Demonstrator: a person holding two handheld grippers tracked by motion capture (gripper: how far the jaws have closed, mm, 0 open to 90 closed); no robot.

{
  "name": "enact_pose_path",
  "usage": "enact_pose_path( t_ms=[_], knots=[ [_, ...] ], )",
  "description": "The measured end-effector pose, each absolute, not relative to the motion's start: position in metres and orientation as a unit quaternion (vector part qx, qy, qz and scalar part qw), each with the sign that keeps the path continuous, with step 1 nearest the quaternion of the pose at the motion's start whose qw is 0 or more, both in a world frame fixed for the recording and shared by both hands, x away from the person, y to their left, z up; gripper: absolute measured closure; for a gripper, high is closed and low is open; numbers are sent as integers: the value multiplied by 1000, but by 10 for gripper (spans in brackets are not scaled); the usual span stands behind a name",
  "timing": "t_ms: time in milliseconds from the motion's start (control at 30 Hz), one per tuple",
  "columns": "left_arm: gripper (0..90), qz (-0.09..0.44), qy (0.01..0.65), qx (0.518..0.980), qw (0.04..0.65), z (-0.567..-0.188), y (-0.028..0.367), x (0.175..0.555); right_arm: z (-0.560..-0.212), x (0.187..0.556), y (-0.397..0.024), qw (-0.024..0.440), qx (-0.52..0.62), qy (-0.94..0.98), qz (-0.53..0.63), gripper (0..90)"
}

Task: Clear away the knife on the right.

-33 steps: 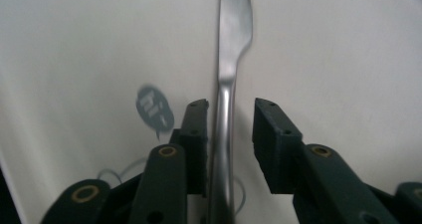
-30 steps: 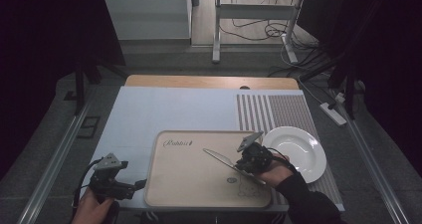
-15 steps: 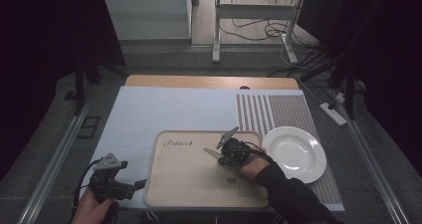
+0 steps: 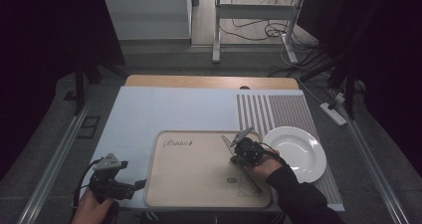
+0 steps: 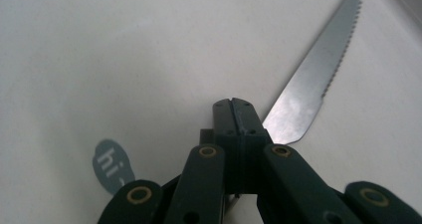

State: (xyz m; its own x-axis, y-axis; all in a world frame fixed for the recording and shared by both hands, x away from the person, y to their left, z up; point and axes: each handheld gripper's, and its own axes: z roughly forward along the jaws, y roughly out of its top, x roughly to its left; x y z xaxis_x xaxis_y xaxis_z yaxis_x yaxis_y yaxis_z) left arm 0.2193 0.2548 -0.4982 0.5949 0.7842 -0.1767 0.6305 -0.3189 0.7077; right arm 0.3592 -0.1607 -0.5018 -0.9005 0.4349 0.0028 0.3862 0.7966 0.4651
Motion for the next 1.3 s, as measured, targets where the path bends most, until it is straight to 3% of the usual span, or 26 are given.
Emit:
enact_pose_path(
  t_ms=[1167, 1300],
  knots=[
    [19, 101, 439, 808, 381, -498, 254, 219, -499, 353, -224, 63, 283, 927, 237, 900],
    [23, 100, 438, 808, 381, -498, 253, 220, -495, 351, -220, 86, 272, 931, 228, 900]
  ],
)
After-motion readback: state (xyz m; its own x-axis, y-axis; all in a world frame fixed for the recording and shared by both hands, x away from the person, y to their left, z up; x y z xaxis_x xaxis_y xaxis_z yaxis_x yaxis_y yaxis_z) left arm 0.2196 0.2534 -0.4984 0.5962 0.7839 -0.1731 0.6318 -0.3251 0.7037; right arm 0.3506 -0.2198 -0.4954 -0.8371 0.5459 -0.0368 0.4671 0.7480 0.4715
